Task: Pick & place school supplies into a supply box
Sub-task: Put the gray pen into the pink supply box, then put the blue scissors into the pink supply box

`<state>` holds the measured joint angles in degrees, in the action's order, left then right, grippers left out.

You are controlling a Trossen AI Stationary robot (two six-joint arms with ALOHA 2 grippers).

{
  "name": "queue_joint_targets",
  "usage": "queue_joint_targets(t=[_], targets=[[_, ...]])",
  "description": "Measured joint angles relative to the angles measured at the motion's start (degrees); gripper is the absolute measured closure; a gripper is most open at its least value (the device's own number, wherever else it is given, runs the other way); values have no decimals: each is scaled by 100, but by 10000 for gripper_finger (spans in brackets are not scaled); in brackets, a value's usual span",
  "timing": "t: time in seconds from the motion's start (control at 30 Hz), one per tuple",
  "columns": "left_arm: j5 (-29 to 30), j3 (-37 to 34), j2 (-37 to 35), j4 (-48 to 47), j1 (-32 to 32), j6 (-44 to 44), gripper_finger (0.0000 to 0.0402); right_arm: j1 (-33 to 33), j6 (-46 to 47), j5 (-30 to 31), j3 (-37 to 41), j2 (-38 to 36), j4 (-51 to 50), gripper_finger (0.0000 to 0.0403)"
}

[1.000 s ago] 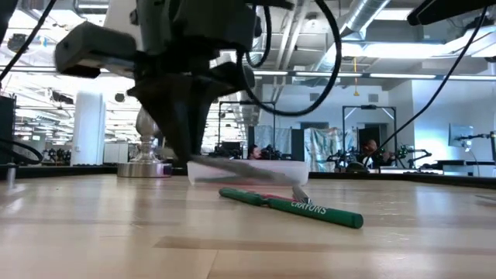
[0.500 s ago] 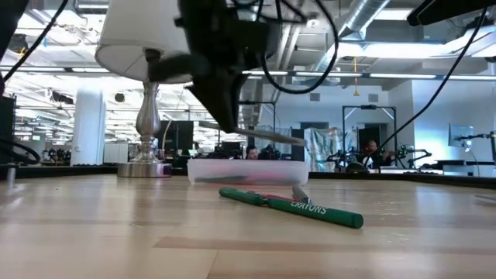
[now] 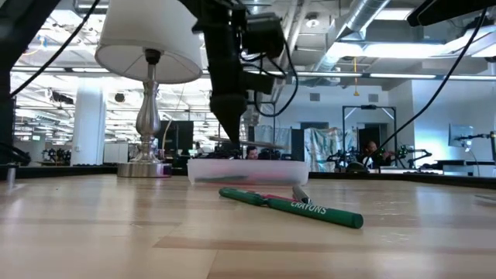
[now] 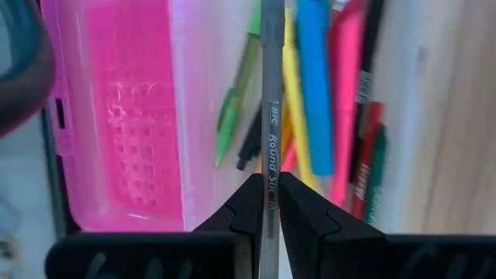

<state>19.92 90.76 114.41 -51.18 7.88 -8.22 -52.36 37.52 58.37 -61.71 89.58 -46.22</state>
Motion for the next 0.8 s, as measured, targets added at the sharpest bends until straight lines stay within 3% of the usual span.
queue_joint_targets(t=[0.27, 0.8], targets=[[-953, 0, 0, 275, 486, 35, 373, -2, 0, -2, 0, 0, 0, 285], [-747, -2, 0, 182, 408, -94, 281, -2, 13, -4, 2, 0, 44, 285]])
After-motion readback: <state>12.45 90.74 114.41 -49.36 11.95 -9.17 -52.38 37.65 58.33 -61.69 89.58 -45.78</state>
